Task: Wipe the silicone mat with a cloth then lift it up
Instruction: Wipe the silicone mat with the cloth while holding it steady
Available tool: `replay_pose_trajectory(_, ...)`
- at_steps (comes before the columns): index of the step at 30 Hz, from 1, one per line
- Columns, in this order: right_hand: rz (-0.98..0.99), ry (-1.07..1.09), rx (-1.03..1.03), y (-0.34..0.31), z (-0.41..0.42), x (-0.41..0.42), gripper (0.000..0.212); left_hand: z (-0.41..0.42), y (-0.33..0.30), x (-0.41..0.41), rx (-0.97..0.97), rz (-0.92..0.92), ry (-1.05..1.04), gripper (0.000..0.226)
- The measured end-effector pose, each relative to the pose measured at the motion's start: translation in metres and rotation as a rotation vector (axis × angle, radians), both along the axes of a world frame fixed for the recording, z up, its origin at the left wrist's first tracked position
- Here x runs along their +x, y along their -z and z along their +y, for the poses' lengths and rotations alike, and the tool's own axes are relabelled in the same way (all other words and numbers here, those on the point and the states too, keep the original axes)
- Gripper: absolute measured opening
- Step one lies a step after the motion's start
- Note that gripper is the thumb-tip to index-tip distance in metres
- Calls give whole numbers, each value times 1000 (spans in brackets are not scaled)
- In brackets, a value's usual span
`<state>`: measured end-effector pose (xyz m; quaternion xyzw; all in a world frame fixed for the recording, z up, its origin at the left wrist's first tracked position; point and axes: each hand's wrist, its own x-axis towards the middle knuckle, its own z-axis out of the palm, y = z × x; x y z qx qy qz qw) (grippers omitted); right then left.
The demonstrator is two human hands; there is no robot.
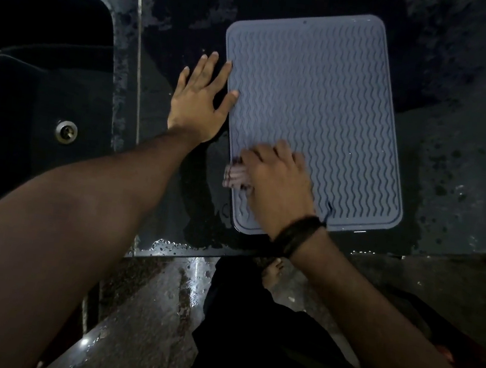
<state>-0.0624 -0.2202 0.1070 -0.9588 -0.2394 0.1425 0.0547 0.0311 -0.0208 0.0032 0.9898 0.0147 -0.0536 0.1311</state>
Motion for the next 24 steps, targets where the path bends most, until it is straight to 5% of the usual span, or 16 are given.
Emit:
replay_pose_trajectory(6,3,-50,-135,27,23,10,54,0,0,-1,-12,-12,-1,64)
replay_pose_trajectory(17,190,-72,-56,10,-39,-62,51,1,1,-1,-22,-13,-13,65)
replay_pose_trajectory(24,9,-9,59,14,12,3,51,0,-1,-1,-31,-25,-14,64)
